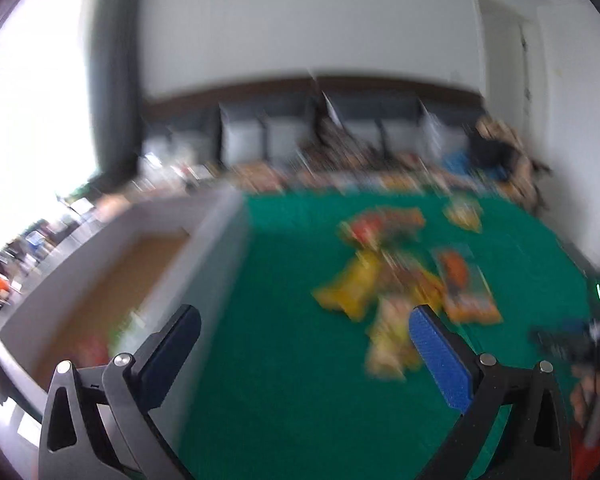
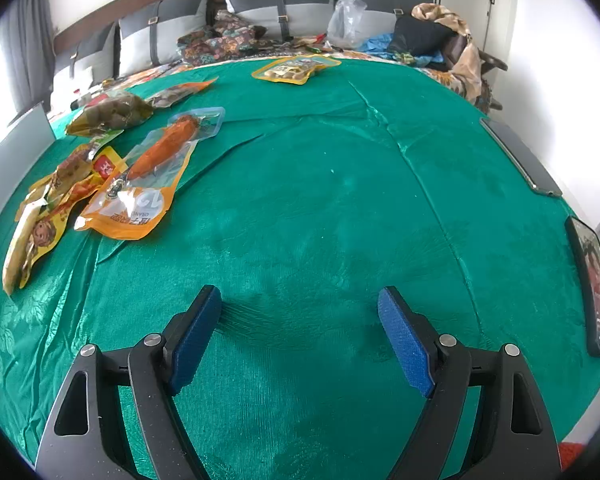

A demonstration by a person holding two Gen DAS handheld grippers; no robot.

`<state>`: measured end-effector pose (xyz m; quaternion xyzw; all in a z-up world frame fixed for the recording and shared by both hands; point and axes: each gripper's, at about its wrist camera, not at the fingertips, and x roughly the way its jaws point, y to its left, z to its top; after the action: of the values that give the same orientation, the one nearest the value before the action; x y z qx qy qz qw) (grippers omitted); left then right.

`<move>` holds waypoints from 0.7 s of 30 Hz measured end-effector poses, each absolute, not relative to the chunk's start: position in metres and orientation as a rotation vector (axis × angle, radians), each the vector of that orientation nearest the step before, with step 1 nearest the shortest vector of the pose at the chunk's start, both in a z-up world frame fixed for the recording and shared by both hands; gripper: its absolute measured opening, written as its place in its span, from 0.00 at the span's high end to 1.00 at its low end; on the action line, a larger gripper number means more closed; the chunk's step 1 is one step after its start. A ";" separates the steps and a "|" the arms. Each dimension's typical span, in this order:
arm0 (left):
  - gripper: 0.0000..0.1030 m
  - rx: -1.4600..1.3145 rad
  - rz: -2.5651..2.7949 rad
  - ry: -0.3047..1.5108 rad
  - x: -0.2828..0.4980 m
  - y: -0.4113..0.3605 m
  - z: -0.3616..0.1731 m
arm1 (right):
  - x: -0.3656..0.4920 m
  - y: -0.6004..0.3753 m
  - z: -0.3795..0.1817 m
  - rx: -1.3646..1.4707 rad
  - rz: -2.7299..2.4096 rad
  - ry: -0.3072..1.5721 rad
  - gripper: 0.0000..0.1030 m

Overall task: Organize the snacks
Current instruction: 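Return the left tool to the table toward the white rice-cracker bar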

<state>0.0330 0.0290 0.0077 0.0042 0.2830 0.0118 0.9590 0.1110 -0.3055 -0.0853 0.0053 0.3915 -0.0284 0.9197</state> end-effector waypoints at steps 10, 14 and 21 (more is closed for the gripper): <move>0.00 0.010 -0.040 0.888 0.063 0.018 -0.089 | 0.111 -0.305 -0.086 0.011 -0.059 0.805 0.19; 0.00 -0.013 -0.036 0.937 0.059 0.024 -0.104 | 0.112 -0.305 -0.086 0.011 -0.058 0.806 0.18; 0.00 -0.002 -0.037 0.920 0.057 0.023 -0.106 | 0.112 -0.305 -0.086 0.011 -0.059 0.805 0.18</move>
<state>0.0571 0.0232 -0.1059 -0.0011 0.4438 -0.0180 0.8960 0.1116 -0.3052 -0.0858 0.0052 0.3918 -0.0289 0.9196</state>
